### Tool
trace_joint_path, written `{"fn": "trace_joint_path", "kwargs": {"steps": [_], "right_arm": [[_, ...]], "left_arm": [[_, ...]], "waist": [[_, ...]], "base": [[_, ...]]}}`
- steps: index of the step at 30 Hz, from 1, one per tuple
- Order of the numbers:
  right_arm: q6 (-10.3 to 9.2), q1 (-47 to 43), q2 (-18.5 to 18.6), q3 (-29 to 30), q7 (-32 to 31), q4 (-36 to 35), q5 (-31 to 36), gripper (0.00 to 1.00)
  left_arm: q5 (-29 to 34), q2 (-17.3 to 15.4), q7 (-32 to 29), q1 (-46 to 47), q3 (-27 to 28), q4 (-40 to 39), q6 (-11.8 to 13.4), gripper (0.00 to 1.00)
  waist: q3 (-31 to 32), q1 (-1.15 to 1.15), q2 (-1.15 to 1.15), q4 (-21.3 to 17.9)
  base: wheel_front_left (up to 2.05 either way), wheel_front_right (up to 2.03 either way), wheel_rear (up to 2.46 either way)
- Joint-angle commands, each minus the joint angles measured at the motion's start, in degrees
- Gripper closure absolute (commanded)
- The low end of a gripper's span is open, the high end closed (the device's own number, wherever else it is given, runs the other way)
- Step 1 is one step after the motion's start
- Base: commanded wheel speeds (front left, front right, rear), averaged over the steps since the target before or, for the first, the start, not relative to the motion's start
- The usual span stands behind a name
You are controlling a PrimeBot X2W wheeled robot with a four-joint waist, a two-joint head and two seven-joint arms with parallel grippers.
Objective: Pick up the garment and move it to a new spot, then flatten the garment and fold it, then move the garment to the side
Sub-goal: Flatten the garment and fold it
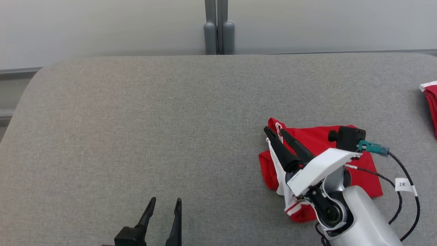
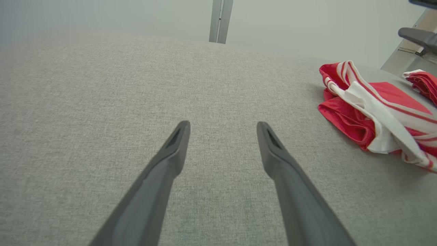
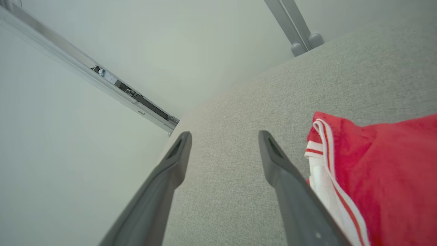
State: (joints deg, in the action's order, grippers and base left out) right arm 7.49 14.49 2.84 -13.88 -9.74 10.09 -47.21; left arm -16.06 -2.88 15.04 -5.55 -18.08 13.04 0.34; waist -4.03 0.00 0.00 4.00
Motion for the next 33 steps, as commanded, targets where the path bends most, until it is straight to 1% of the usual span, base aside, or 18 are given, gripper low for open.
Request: {"fn": "trace_joint_path", "kwargs": {"steps": [1, 2, 3, 4, 7, 8, 9, 11, 14, 15, 18, 20, 24, 28, 33], "right_arm": [[-0.01, -0.8, 0.2, -0.6, 2.3, -1.0, 1.6, 0.0], [-0.01, -1.4, 0.2, -0.9, 3.8, -1.6, 3.3, 0.0], [-0.01, -1.8, 1.0, -1.3, 6.2, -2.6, 6.4, 0.0], [-0.01, -2.2, 2.4, -1.3, 8.6, -3.4, 9.8, 0.0], [-0.01, -5.7, 5.1, 0.8, 16.3, -3.6, 19.4, 0.0], [-0.01, -6.8, 5.7, 2.0, 18.1, -3.1, 21.5, 0.0], [0.0, -8.1, 7.1, 3.4, 20.4, -2.4, 24.7, 0.0], [-0.04, -10.1, 9.4, 6.0, 23.2, -1.3, 30.8, 0.0], [-0.02, -13.4, 10.7, 10.1, 24.8, 0.4, 38.0, 0.0], [-0.02, -13.8, 10.9, 11.1, 24.9, 0.0, 39.2, 0.0], [-0.04, -16.8, 10.0, 14.9, 24.9, -2.0, 41.7, 0.0], [-0.04, -19.0, 10.1, 16.0, 24.9, -2.4, 43.1, 0.0], [-0.05, -22.0, 7.4, 19.7, 24.9, -2.2, 43.2, 0.0], [-0.05, -23.9, 5.6, 20.5, 24.9, -1.6, 43.2, 0.0], [-0.05, -24.5, 5.1, 20.5, 25.0, -1.5, 43.2, 0.0]], "left_arm": [[0.7, -0.1, 0.2, -1.2, 0.6, -0.2, 0.0, 0.0], [0.8, -0.1, 0.1, -1.3, 0.8, -0.4, 0.0, 0.0], [0.9, -0.1, 0.1, -1.5, 1.1, -0.6, 0.0, 0.0], [1.1, -0.1, 0.2, -1.5, 1.5, -0.9, 0.0, 0.0], [2.0, -0.1, 0.2, -2.2, 3.1, -2.4, -0.1, 0.0], [2.3, -0.1, 0.2, -2.5, 3.7, -2.9, -0.1, 0.0], [2.7, -0.1, 0.1, -2.9, 4.5, -3.5, -0.1, 0.0], [4.0, -0.1, 0.1, -3.4, 5.9, -4.8, -0.2, 0.0], [5.5, -0.1, 0.1, -4.0, 8.3, -6.8, -0.5, 0.0], [5.9, -0.1, 0.2, -4.3, 8.9, -7.1, -0.7, 0.0], [6.6, -0.1, 0.1, -5.0, 10.5, -8.0, -1.4, 0.0], [6.8, -0.1, 0.1, -5.1, 11.3, -8.0, -1.9, 0.0], [7.2, -0.1, 0.1, -5.6, 11.9, -6.6, -2.5, 0.0], [7.1, -0.1, 0.1, -5.9, 11.8, -5.3, -2.9, 0.0], [6.4, -0.1, 0.1, -6.0, 12.0, -4.9, -2.3, 0.0]], "waist": [[0.5, 0.0, 0.0, -0.4], [0.8, 0.0, 0.0, -0.5], [1.1, 0.0, 0.0, -0.7], [1.3, 0.0, 0.0, -0.8], [2.6, 0.0, 0.0, -1.2], [3.1, 0.0, 0.0, -1.3], [3.7, 0.0, 0.0, -1.4], [4.5, 0.0, 0.0, -1.6], [5.2, 0.0, 0.0, -1.9], [5.4, 0.0, 0.0, -2.0], [6.1, 0.0, 0.0, -2.0], [6.5, 0.0, 0.0, -1.8], [7.3, 0.0, 0.0, -1.6], [7.6, 0.0, 0.0, -1.7], [7.7, 0.0, 0.0, -1.9]], "base": [[0.0, 0.0, 0.0], [0.0, 0.0, 0.0], [0.0, 0.0, 0.0], [0.0, 0.0, 0.0], [0.0, 0.0, 0.0], [0.0, 0.0, 0.0], [0.0, 0.0, 0.0], [0.0, 0.0, 0.0], [0.0, 0.0, 0.0], [0.0, 0.0, 0.0], [0.0, 0.0, 0.0], [0.0, 0.0, 0.0], [0.0, 0.0, 0.0], [0.0, 0.0, 0.0], [0.0, 0.0, 0.0]]}}
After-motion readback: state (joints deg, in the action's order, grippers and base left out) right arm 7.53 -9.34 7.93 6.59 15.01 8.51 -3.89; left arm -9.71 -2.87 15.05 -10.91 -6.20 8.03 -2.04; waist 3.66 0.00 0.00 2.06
